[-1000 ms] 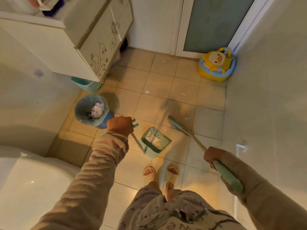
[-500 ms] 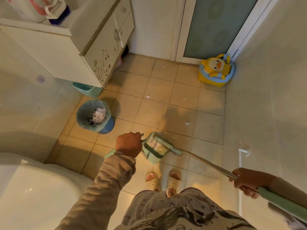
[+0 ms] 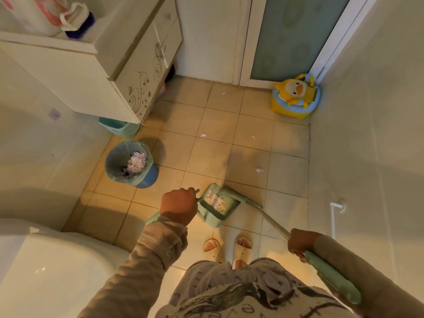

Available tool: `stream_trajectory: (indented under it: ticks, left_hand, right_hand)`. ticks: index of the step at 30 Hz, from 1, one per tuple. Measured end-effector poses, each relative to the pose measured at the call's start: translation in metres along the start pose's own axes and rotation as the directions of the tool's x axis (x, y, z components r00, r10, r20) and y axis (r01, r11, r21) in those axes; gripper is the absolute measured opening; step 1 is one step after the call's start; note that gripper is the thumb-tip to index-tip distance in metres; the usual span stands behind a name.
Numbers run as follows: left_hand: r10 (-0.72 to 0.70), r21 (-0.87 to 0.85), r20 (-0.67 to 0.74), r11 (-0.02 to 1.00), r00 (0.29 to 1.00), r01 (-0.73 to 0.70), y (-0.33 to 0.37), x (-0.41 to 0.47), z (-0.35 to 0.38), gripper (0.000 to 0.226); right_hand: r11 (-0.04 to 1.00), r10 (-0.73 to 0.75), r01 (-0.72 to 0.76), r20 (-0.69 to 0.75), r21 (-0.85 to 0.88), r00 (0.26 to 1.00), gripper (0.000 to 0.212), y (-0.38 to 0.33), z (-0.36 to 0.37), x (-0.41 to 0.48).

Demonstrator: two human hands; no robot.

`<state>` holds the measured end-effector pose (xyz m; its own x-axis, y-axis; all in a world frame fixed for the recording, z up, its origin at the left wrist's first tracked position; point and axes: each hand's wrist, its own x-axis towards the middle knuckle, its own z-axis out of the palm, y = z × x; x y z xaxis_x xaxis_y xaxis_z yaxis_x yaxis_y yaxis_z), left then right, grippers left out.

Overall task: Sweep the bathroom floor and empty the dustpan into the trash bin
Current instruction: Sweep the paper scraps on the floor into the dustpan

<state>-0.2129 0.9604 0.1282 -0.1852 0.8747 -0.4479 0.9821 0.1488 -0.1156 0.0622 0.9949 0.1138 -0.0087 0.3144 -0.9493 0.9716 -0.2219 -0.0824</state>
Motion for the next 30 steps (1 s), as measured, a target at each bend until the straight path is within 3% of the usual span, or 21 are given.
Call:
stream_trajectory:
  ticks: [2,4,10,13,19,27,30]
  left_hand:
    - [0.007,0.009,-0.009,1.000,1.000,-0.007,-0.001,0.001,0.000,0.032]
    - [0.011,0.014,-0.013,1.000,1.000,-0.011,-0.003,0.002,0.000,0.032]
    - [0.069,-0.154,0.078,0.986,0.995,-0.056,-0.010,0.001,-0.004,0.031]
    - [0.050,-0.227,0.121,0.974,0.991,-0.021,-0.022,0.001,-0.003,0.031]
    - [-0.087,-0.136,-0.030,0.987,0.996,0.082,-0.022,-0.002,0.006,0.034]
    - [0.028,-0.068,-0.112,0.997,0.993,-0.036,0.006,0.027,-0.011,0.038]
    - [0.019,-0.078,-0.141,0.996,0.990,-0.031,0.027,0.052,-0.026,0.036]
  right_hand:
    - [1.000,0.011,-0.013,0.078,0.021,0.997,0.016,0.005,-0.001,-0.007]
    - [0.978,0.026,-0.058,0.160,0.198,0.987,0.023,0.022,-0.006,-0.011]
    - [0.863,0.027,-0.129,0.210,0.489,0.977,0.014,0.075,-0.008,-0.032]
    - [0.860,0.029,-0.123,0.194,0.495,0.981,0.011,0.088,0.003,-0.035]
    - [0.893,-0.009,-0.013,0.046,0.449,0.999,0.010,0.090,0.032,-0.025]
    - [0.662,0.040,-0.101,0.099,0.742,0.994,0.011,0.110,-0.001,-0.033]
    - [0.659,0.059,-0.108,0.091,0.745,0.994,0.012,0.118,-0.035,-0.025]
